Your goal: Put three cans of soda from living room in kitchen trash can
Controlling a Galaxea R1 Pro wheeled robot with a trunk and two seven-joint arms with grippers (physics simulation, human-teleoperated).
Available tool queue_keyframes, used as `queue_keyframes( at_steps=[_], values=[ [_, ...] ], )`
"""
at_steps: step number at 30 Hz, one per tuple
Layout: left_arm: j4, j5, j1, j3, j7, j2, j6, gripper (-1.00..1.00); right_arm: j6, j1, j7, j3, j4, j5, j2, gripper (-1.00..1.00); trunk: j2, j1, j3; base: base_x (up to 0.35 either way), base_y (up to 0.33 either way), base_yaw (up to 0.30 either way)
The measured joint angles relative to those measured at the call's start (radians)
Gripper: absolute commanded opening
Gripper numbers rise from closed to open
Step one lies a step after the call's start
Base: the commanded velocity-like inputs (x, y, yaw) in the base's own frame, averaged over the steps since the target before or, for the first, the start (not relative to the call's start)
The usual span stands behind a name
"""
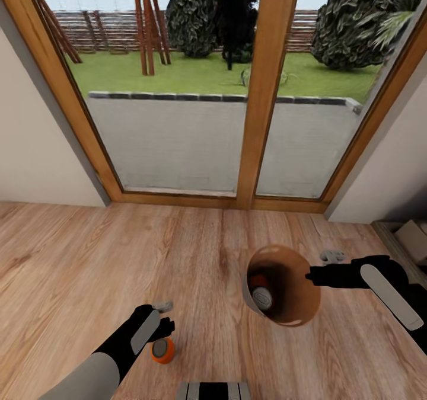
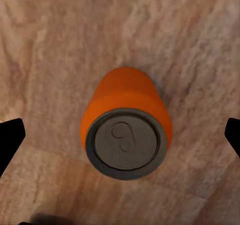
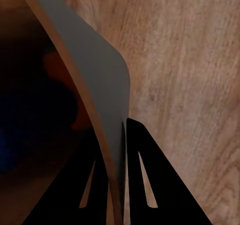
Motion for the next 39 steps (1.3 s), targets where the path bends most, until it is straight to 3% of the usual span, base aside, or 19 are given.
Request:
queue_keyframes(
  at_steps=[9, 14, 18, 34, 39],
  values=[
    [0.001, 0.000, 0.000, 0.000, -0.005, 0.000, -0.002, 1.00, 0.000, 0.002, 0.000, 0.000, -0.020, 0.001, -0.005, -1.00, -0.002, 0.004, -0.035, 0.000, 0.000, 0.000],
    [0.001, 0.000, -0.001, 0.000, -0.005, 0.000, -0.002, 1.00, 0.000, 0.030, 0.000, -0.008, -0.093, -0.015, -0.054, -1.00, -0.003, 0.006, -0.054, 0.000, 0.000, 0.000],
    [0.001, 0.000, -0.004, 0.000, -0.005, 0.000, -0.002, 1.00, 0.000, 0.033, 0.000, -0.009, -0.101, -0.040, -0.058, -1.00, -0.004, 0.008, -0.070, 0.000, 0.000, 0.000],
    [-0.001, 0.003, -0.019, 0.000, -0.006, -0.001, -0.002, 1.00, 0.000, 0.035, 0.000, -0.009, -0.113, -0.030, -0.060, -1.00, -0.008, 0.015, -0.131, 0.000, 0.000, 0.000],
    [-0.010, 0.004, -0.019, -0.001, -0.012, 0.000, -0.009, 1.00, 0.000, 0.039, 0.000, -0.008, -0.121, -0.038, -0.060, -1.00, -0.008, 0.015, -0.132, 0.000, 0.000, 0.000]
  ],
)
